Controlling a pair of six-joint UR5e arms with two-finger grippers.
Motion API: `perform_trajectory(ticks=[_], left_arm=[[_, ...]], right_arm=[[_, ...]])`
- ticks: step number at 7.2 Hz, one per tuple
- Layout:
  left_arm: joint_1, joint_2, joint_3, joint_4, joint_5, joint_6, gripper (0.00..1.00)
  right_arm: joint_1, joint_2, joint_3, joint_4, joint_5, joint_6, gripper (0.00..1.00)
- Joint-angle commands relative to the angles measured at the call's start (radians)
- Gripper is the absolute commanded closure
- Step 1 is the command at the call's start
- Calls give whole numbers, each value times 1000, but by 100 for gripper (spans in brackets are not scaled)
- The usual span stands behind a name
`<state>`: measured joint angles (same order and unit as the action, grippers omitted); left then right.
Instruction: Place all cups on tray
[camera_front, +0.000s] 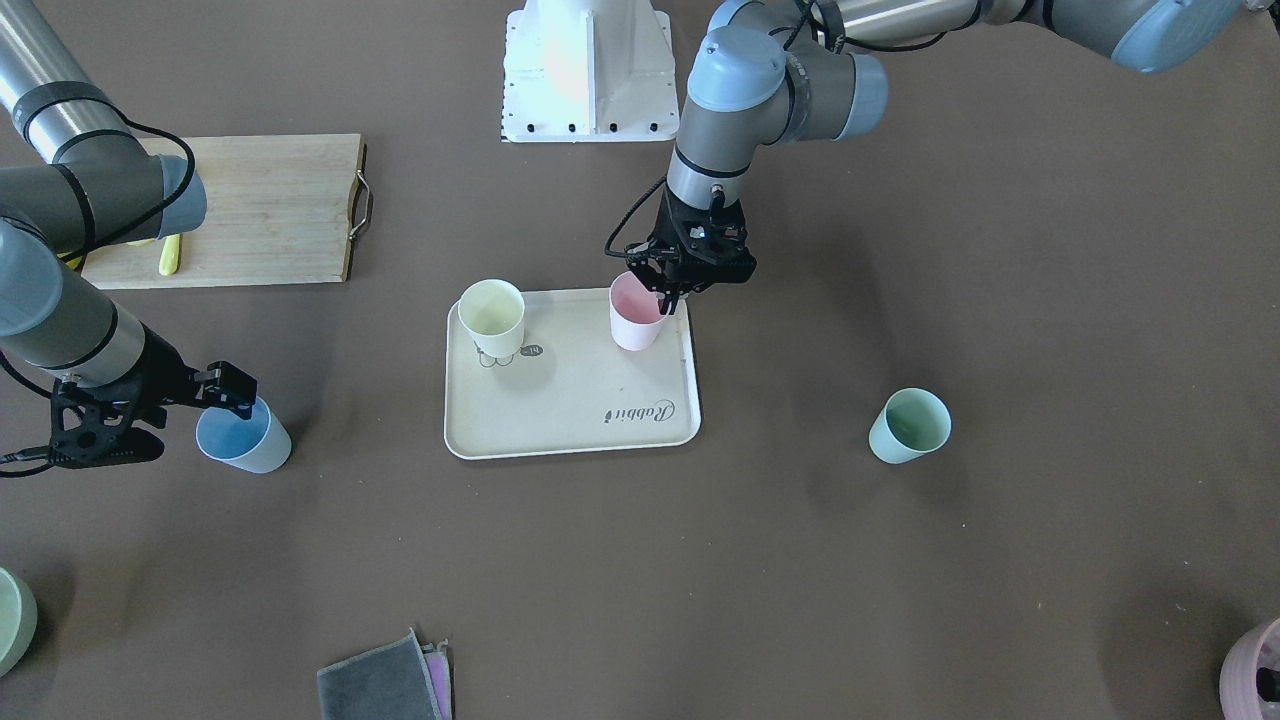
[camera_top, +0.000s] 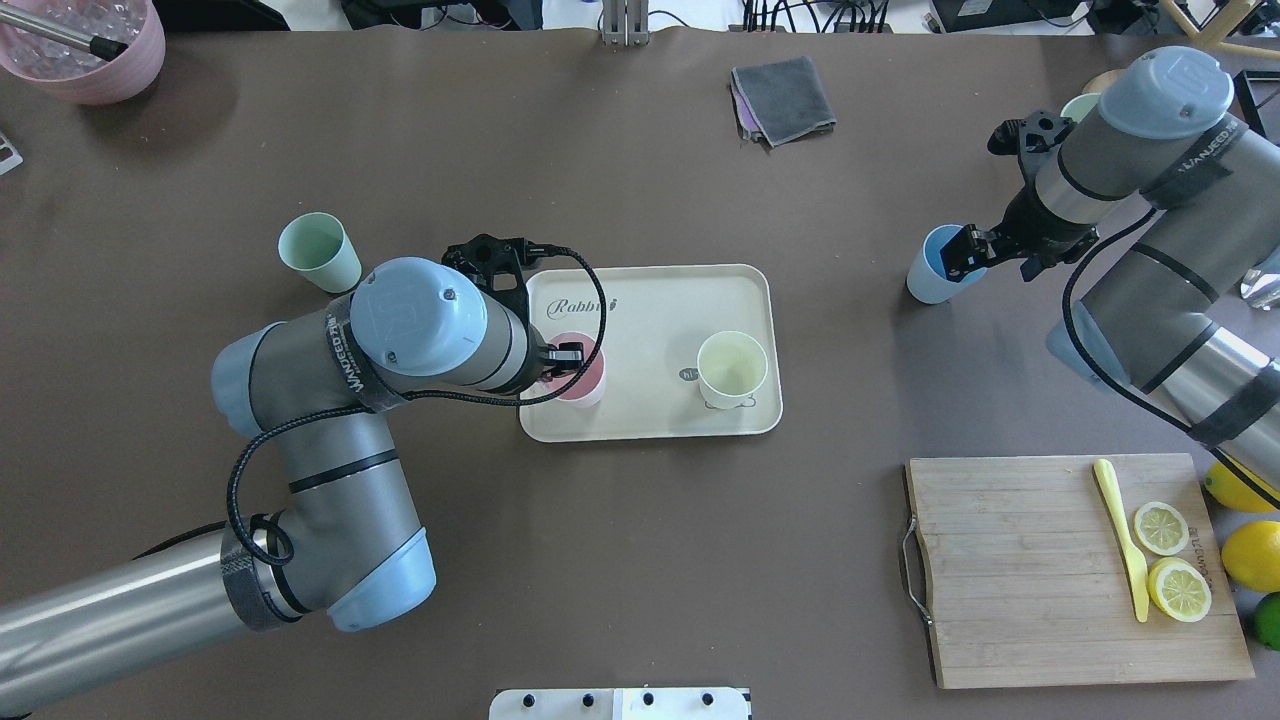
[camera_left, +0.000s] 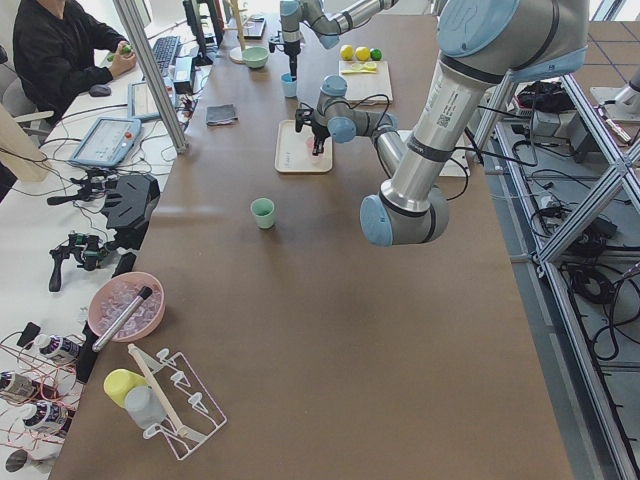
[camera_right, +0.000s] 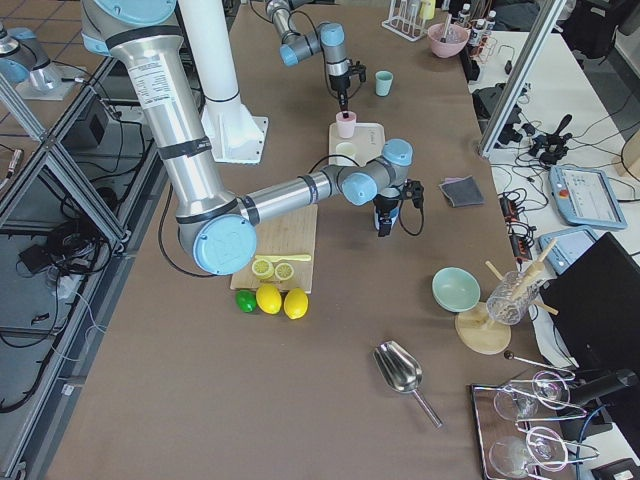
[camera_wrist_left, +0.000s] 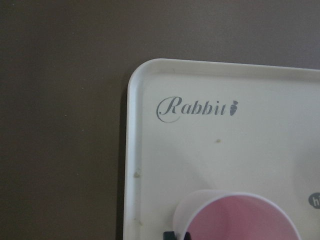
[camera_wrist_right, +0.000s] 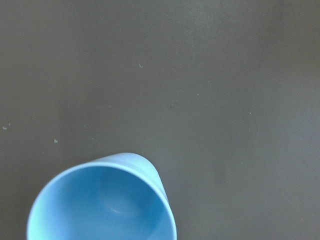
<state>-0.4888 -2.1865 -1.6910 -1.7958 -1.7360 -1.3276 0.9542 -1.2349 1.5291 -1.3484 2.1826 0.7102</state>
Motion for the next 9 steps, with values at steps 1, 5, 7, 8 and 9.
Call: perform_trajectory(ticks=[1, 5, 7, 8, 9], left_arm=[[-1, -1, -5, -1, 1, 1, 4], [-19, -1, -19, -1, 0, 30, 3], [-89, 2, -27, 6, -14, 156, 3], [-158, 13, -22, 7, -33, 238, 3], [-245, 45, -7, 6, -139, 343, 3]], right_arm=[[-3, 5, -1, -2, -1, 0, 23], [8, 63, -3, -14, 3, 50, 100], [26, 135, 0, -52, 45, 84, 100], [26, 176, 9, -92, 48, 122, 100], [17, 213, 9, -92, 46, 197, 100]])
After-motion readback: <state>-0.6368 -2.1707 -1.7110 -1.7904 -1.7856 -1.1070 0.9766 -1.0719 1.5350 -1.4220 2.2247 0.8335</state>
